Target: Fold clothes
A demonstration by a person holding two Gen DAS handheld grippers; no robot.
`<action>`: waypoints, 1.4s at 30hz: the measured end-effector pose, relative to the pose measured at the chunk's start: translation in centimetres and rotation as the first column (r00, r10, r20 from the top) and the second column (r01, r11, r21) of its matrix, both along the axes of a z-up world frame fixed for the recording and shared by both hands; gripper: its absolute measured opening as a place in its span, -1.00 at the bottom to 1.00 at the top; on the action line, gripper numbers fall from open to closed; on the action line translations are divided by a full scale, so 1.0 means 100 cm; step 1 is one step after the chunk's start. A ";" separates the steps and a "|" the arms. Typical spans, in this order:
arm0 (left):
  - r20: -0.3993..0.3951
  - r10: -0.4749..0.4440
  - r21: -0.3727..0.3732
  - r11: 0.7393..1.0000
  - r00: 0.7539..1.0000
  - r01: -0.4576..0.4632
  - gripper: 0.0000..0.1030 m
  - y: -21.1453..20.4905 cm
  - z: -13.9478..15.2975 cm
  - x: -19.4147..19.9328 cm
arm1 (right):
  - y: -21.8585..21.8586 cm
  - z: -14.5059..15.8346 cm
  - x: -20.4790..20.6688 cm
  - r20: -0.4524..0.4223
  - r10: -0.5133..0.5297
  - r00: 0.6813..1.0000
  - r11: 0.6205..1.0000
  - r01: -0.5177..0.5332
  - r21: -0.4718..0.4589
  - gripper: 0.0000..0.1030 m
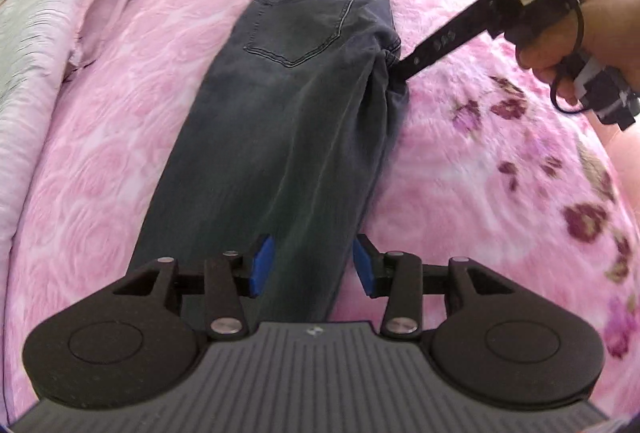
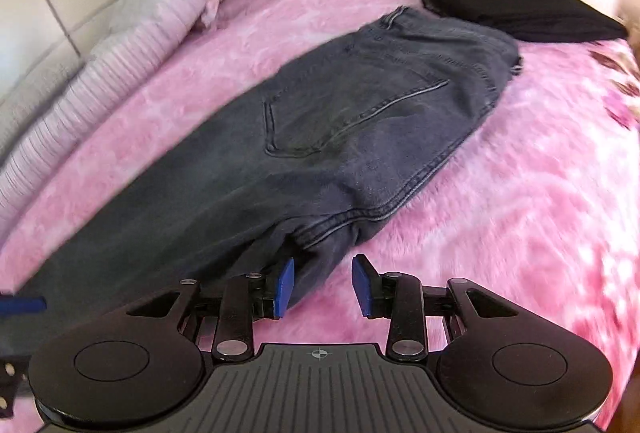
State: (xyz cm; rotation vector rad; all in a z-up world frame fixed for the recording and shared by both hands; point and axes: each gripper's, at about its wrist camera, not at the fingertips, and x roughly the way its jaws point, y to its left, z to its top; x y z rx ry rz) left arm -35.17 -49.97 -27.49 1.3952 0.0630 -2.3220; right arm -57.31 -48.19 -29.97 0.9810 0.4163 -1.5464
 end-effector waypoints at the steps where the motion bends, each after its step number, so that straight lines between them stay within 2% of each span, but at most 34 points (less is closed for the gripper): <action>1: 0.007 0.004 0.007 1.000 1.000 -0.004 -0.25 -0.005 -0.003 -0.004 | -0.005 -0.006 -0.002 0.000 0.004 1.000 1.000 -0.004 0.008 -0.30; 5: 0.031 0.037 0.059 0.998 0.999 -0.038 -0.25 -0.030 -0.016 -0.011 | -0.017 -0.018 -0.004 0.018 -0.012 1.000 1.000 0.012 -0.007 -0.30; 6: 0.035 0.042 0.071 0.997 0.999 -0.044 -0.25 -0.034 -0.018 -0.011 | -0.019 -0.020 -0.005 0.021 -0.020 1.000 1.000 0.020 -0.017 -0.43; 7: 0.040 0.045 0.083 0.995 0.998 -0.048 -0.25 -0.038 -0.020 -0.010 | -0.017 -0.020 -0.007 0.034 -0.049 0.998 0.998 0.050 -0.030 -0.85; 11: 0.053 0.044 0.129 0.990 0.998 -0.051 -0.25 -0.045 -0.029 -0.003 | 0.025 -0.010 -0.004 0.102 -0.225 0.969 0.971 0.231 -0.054 -0.89; 14: 0.064 0.031 0.148 0.988 0.997 -0.041 -0.25 -0.047 -0.033 0.001 | 0.053 -0.025 -0.003 0.193 -0.323 0.927 0.943 0.332 -0.014 -1.00; 16: 0.069 0.017 0.147 0.989 0.997 -0.027 -0.25 -0.046 -0.032 0.004 | 0.055 -0.030 -0.007 0.208 -0.333 0.920 0.939 0.343 -0.014 -1.00; 20: 0.013 0.014 0.159 0.987 1.000 -0.016 -0.25 -0.046 -0.017 0.006 | 0.056 -0.013 -0.017 0.209 -0.266 0.941 0.959 0.280 -0.042 -1.00; 23: -0.033 0.015 0.156 0.988 0.999 -0.010 -0.25 -0.046 -0.009 -0.001 | 0.054 0.006 -0.012 0.152 -0.194 0.969 0.977 0.204 -0.058 -0.99; 27: -0.054 -0.035 0.131 0.990 0.998 0.042 -0.25 -0.044 -0.008 -0.024 | 0.033 0.004 0.003 -0.015 -0.095 0.995 0.995 0.095 -0.023 -0.82; 32: -0.089 -0.112 0.123 0.985 0.990 0.122 -0.25 -0.048 -0.007 -0.052 | 0.020 -0.008 0.016 -0.144 -0.068 0.987 0.998 0.069 0.006 -0.81; 36: -0.113 -0.120 0.127 0.983 0.986 0.134 -0.25 -0.063 -0.008 -0.066 | 0.039 -0.001 0.025 -0.196 -0.084 0.977 0.996 0.081 -0.022 -0.34; 42: -0.090 -0.073 0.105 0.991 0.993 0.082 -0.25 -0.098 -0.016 -0.078 | 0.016 -0.011 0.027 -0.233 0.000 0.973 0.998 -0.013 -0.055 -0.31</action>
